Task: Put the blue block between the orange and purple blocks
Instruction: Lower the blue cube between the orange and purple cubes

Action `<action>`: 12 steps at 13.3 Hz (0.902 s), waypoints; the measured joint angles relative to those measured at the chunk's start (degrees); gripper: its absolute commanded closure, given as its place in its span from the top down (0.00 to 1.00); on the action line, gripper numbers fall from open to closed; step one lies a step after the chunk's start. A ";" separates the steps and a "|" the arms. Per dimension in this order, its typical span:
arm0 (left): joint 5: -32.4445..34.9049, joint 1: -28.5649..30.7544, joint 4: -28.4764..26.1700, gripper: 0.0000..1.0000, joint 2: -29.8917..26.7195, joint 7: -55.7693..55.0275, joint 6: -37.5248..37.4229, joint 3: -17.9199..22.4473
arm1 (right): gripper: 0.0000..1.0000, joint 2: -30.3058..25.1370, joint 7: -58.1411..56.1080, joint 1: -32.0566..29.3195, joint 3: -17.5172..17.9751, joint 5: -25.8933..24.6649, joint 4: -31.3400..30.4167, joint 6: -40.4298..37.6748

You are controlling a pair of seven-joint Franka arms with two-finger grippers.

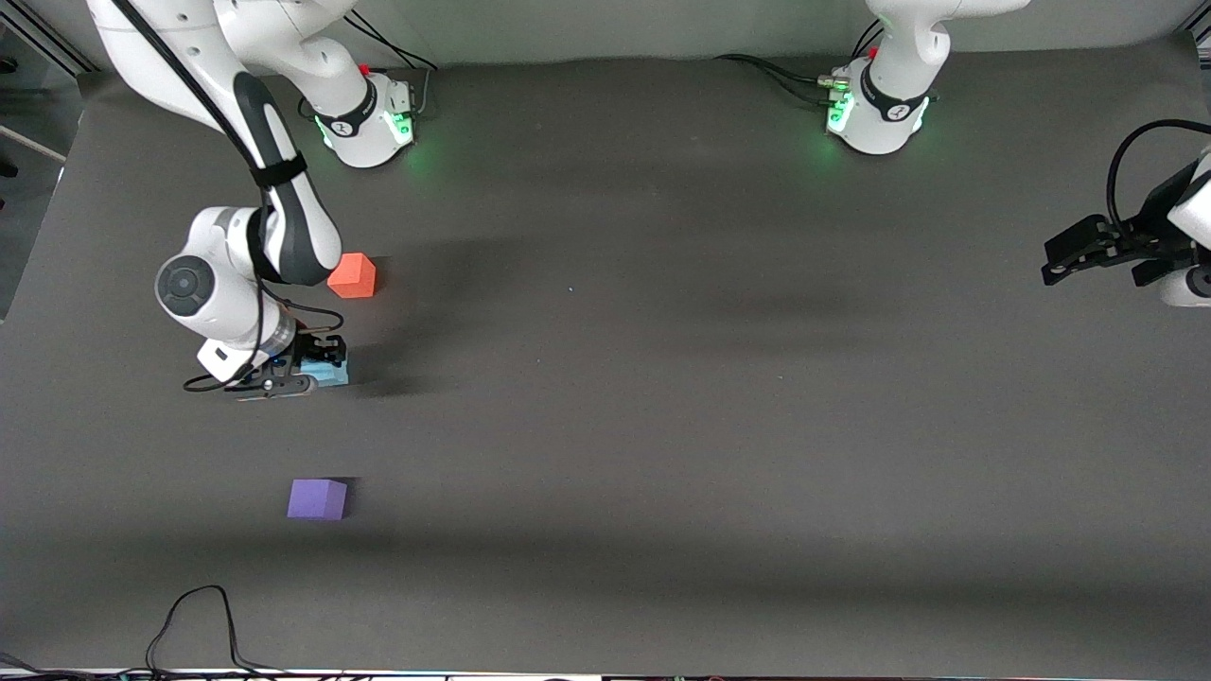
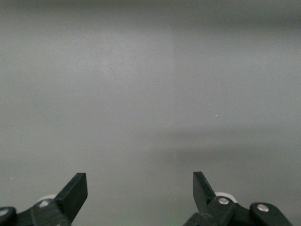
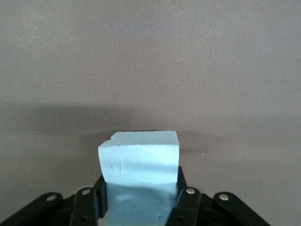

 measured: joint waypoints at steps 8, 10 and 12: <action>0.00 0.00 -0.07 1.00 0.00 0.44 0.00 0.00 | 1.00 3.19 -4.53 0.04 0.44 8.29 -0.12 2.38; 0.00 0.00 -0.07 1.00 0.00 0.46 0.00 0.00 | 1.00 3.17 -4.55 0.05 0.48 8.45 -0.10 2.28; 0.00 0.00 -0.07 1.00 0.00 0.51 0.00 0.00 | 1.00 2.57 -4.63 0.17 0.50 8.75 0.16 0.90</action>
